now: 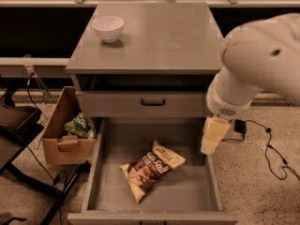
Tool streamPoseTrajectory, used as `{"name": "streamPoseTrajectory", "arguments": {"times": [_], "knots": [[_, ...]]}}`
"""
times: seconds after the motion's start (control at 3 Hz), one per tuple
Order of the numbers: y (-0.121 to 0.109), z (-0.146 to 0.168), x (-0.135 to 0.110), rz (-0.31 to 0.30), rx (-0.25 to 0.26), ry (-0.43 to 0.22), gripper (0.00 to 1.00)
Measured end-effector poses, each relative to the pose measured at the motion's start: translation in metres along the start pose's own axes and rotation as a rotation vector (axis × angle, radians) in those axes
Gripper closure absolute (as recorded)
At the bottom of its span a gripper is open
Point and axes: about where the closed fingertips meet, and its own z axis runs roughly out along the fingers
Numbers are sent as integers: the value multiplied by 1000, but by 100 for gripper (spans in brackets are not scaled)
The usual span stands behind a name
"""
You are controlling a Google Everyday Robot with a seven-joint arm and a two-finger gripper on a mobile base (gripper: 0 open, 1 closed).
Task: Pick brown chip bag from middle drawer and place on counter
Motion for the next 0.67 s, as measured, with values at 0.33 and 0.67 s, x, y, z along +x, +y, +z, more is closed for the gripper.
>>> {"name": "streamPoseTrajectory", "arguments": {"times": [0.33,0.67], "knots": [[-10,75,-22,-6,4,-5,0],[-12,133,-44,-6,-29,22,0]]}}
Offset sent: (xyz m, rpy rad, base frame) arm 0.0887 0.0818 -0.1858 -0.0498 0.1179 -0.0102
